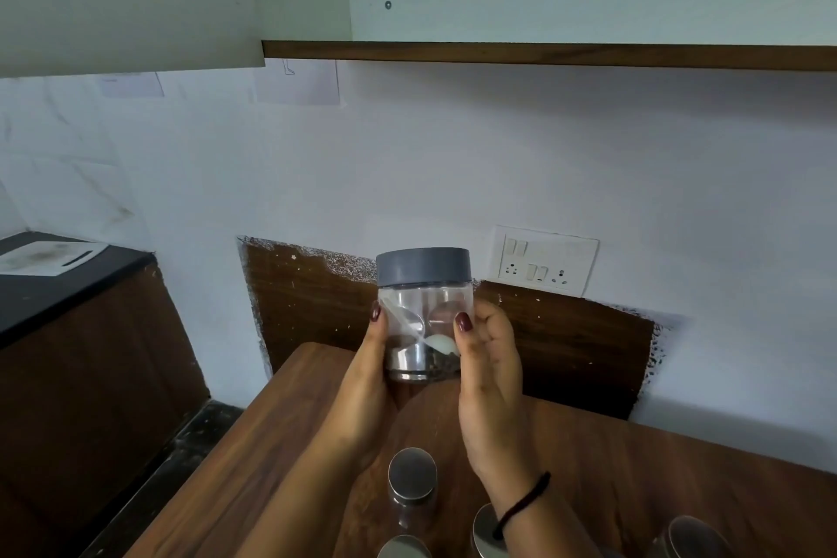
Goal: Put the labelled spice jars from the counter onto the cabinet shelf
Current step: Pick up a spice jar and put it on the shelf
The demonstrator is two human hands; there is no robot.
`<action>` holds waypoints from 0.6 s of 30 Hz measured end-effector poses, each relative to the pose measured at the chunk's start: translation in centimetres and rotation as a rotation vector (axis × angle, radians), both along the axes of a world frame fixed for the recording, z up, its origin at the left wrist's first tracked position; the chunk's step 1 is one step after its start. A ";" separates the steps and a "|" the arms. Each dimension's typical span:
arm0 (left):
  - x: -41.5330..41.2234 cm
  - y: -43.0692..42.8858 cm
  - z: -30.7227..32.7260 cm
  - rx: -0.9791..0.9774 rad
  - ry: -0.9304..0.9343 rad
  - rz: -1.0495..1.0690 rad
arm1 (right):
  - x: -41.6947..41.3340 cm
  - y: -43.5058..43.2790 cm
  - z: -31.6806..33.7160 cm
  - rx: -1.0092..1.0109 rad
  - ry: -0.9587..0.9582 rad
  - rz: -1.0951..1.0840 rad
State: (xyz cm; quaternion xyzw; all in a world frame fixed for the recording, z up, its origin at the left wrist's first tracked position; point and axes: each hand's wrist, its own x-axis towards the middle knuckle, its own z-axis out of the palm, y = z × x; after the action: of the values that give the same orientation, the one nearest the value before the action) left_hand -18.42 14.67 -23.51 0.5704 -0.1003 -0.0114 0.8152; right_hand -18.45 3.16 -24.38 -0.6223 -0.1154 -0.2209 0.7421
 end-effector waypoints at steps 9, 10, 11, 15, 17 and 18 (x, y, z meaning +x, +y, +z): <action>-0.1 -2.0 1.2 0.120 -0.169 0.246 | -0.3 -1.2 0.6 -0.118 -0.110 -0.186; -0.1 -2.2 1.3 0.135 -0.190 0.273 | -0.4 -1.1 0.7 -0.125 -0.115 -0.186; -0.1 -2.4 1.4 0.155 -0.213 0.296 | -0.6 -1.0 0.8 -0.131 -0.112 -0.184; -0.1 -3.3 1.9 0.232 -0.296 0.354 | -0.4 -1.3 1.1 -0.102 -0.097 -0.173; -0.3 -3.4 2.1 0.250 -0.309 0.330 | -0.2 -1.8 1.3 -0.046 -0.093 -0.152; -0.4 -3.5 2.3 0.233 -0.296 0.307 | -0.1 -2.1 1.4 -0.018 -0.091 -0.141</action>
State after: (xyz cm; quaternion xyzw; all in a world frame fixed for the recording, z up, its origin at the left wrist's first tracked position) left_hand -18.86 11.19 -21.26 0.6646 -0.1287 0.1846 0.7125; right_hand -18.58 1.08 -22.97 -0.6249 -0.1067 -0.2996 0.7130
